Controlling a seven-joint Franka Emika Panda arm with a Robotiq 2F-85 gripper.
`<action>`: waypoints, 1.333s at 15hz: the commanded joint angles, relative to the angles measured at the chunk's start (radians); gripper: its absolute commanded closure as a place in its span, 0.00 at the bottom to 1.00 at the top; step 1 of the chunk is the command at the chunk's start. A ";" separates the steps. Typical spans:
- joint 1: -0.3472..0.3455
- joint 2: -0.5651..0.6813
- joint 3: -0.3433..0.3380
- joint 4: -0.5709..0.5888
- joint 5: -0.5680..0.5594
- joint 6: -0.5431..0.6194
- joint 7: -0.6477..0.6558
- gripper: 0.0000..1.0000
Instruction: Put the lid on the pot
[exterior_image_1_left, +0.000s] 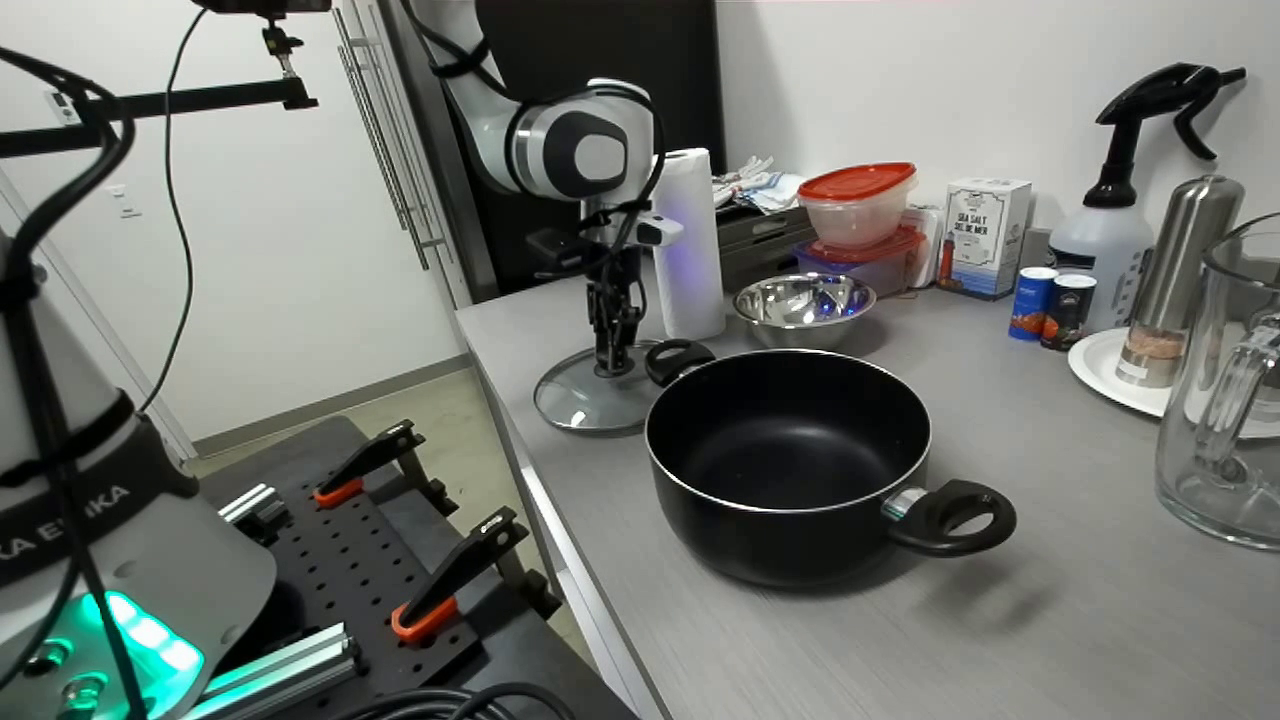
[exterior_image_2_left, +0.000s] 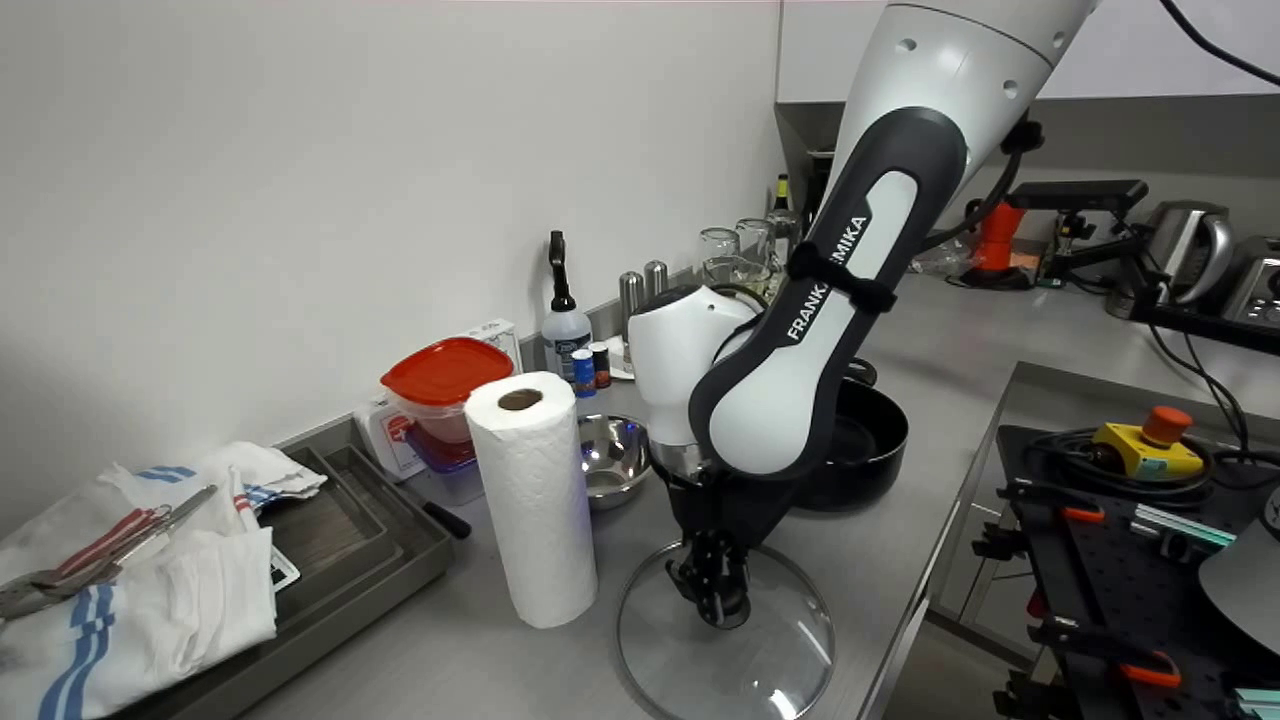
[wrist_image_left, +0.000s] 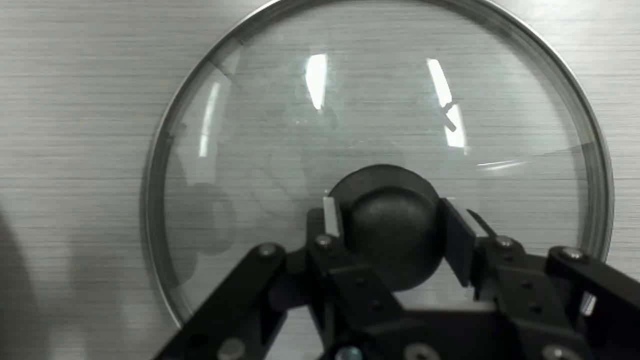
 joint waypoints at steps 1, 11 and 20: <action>0.018 -0.087 -0.004 -0.048 0.010 -0.005 0.000 0.75; 0.070 -0.360 -0.005 -0.163 -0.040 -0.052 0.052 0.75; 0.033 -0.449 -0.018 -0.128 -0.095 -0.148 0.124 0.75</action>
